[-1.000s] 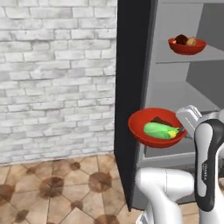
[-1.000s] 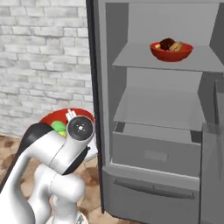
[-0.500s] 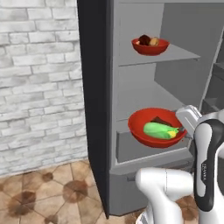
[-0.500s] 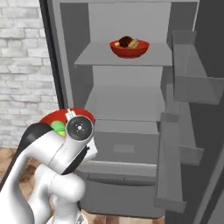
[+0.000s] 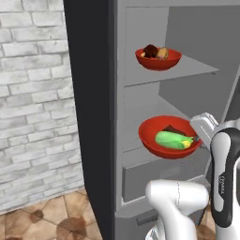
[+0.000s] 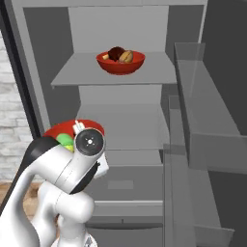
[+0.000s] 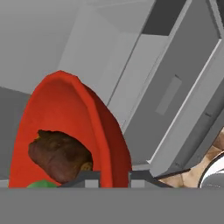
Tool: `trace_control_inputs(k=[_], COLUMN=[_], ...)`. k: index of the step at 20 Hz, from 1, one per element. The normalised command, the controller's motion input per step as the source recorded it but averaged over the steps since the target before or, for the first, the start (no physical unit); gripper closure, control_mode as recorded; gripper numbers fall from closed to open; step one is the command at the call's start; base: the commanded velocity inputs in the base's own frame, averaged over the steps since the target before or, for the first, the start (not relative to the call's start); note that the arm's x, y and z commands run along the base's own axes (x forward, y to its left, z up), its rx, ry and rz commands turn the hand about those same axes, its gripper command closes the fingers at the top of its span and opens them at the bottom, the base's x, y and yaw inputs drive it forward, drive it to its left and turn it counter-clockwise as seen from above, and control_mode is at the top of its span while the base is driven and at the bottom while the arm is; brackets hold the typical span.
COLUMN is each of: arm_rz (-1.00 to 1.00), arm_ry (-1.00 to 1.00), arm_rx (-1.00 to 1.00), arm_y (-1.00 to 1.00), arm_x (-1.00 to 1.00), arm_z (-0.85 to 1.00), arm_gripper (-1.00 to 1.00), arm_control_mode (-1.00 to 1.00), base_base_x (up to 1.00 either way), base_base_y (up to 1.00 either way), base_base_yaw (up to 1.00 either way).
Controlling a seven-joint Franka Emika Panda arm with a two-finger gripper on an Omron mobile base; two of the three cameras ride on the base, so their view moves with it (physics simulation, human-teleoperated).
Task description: Place the bowl with the corn and sweet potato on the second highest shelf of the fridge. Place the bowl with the chicken drumstick and steak on the top shelf of the fridge.
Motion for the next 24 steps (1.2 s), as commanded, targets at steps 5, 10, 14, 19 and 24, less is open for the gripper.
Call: trace_control_inputs(k=[5, 10, 14, 19, 24], arm_rz=[-0.04, -0.06, 0.0, 0.0, 0.0], arm_ry=[0.0, 0.0, 0.01, 0.04, 0.05], arm_rx=[0.0, -0.01, 0.0, 0.0, 0.0], arm_y=[-0.06, -0.2, -0.3, -0.34, -0.24], arm_x=[0.06, 0.5, 0.84, 0.95, 0.86], arm_z=[0.0, -0.01, -0.08, -0.11, -0.27], arm_gripper=[1.0, 1.0, 1.0, 1.0, 1.0], arm_control_mode=[-1.0, -1.0, -1.0, -1.0, -1.0], base_base_x=[0.42, 0.0, 0.0, 0.0, 0.0], base_base_y=[-0.17, 0.0, 0.0, 0.0, 0.0], base_base_yaw=[-0.17, 0.0, 0.0, 0.0, 0.0])
